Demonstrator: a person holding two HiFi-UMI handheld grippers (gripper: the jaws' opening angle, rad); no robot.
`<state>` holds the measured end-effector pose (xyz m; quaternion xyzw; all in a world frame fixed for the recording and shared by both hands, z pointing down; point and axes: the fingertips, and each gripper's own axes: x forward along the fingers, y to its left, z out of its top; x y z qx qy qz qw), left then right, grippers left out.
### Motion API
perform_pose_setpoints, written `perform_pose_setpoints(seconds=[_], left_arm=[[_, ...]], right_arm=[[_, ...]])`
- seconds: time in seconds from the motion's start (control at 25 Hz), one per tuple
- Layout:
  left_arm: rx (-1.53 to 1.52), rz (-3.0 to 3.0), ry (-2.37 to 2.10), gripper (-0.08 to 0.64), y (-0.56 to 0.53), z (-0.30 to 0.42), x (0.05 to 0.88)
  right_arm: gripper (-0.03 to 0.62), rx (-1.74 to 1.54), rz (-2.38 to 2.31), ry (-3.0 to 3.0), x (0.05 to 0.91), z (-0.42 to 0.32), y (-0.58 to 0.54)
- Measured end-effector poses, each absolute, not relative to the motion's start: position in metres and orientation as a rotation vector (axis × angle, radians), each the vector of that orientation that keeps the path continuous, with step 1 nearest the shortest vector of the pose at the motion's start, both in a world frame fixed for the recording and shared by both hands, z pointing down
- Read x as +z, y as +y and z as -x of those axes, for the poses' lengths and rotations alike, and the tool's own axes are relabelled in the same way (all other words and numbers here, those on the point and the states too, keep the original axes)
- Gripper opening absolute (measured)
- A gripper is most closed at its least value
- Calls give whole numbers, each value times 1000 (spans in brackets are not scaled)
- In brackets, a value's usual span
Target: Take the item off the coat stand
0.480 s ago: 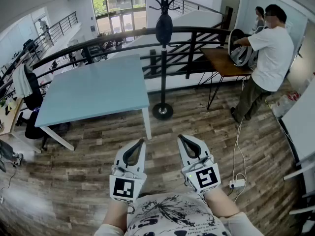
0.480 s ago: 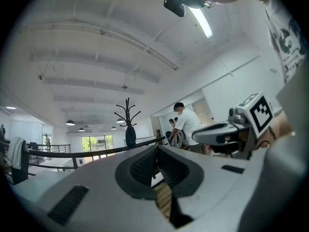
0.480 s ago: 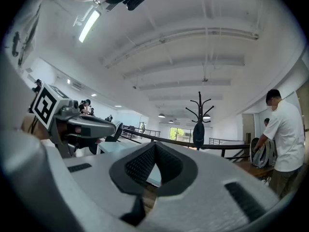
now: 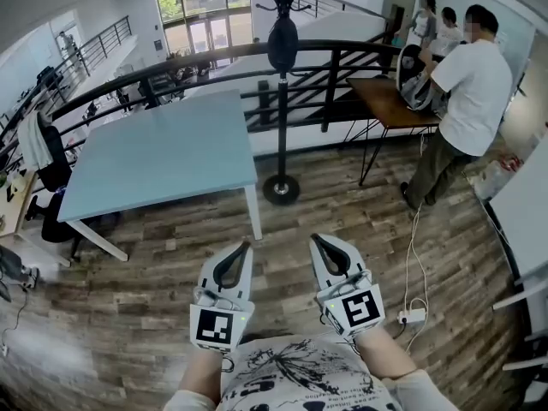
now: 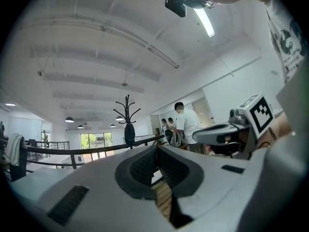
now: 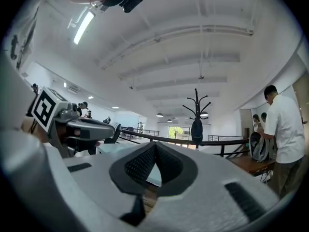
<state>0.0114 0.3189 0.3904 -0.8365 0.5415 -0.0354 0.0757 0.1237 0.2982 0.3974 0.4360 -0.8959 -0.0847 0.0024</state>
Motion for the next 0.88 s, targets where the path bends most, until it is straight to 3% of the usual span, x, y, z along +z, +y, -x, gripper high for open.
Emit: perform_pose_setpoints(seconds=[0.48,0.88], left_arm=[[-135,2540,1639,5,270,5,404],[-121,2590,1586,5,126,51,415]], right_arm=[[-6,-172,-1371,-2791,418,-111,249],[-6,-185,-1404,-2742,425,-62,112]])
